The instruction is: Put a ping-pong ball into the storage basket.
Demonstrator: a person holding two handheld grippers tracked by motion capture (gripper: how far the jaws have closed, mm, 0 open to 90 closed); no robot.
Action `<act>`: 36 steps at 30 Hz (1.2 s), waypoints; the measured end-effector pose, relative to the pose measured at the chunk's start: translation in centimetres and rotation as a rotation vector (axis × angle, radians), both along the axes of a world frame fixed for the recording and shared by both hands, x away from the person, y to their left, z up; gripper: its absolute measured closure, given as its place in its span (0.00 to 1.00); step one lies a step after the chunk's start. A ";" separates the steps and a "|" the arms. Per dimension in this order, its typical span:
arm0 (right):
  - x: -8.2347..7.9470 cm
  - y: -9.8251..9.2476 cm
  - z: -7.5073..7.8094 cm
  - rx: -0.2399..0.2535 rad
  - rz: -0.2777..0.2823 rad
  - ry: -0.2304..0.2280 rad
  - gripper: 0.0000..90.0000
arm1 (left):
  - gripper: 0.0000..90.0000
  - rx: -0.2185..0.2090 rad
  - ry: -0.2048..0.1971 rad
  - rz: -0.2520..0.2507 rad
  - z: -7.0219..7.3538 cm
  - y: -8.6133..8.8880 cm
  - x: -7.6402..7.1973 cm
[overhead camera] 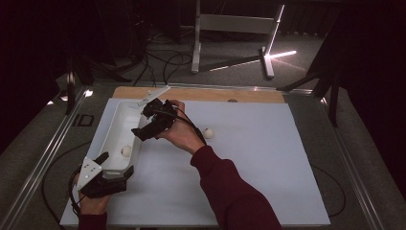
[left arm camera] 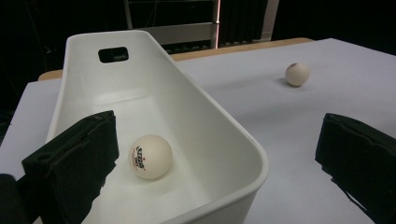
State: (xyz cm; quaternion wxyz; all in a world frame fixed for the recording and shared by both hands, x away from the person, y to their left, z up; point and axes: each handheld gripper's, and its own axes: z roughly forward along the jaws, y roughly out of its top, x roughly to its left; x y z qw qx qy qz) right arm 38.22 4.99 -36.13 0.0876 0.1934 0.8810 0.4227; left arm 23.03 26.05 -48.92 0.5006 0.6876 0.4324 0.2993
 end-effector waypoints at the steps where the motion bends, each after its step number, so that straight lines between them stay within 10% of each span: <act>1: 0.0 -0.2 0.0 0.001 -0.004 0.002 0.09 | 0.00 0.001 0.000 -0.001 0.0 0.0 0.0; 36: 0.9 -4.8 0.1 -0.032 -0.073 -0.012 0.09 | 0.00 -0.002 -0.002 0.002 0.0 -0.1 0.0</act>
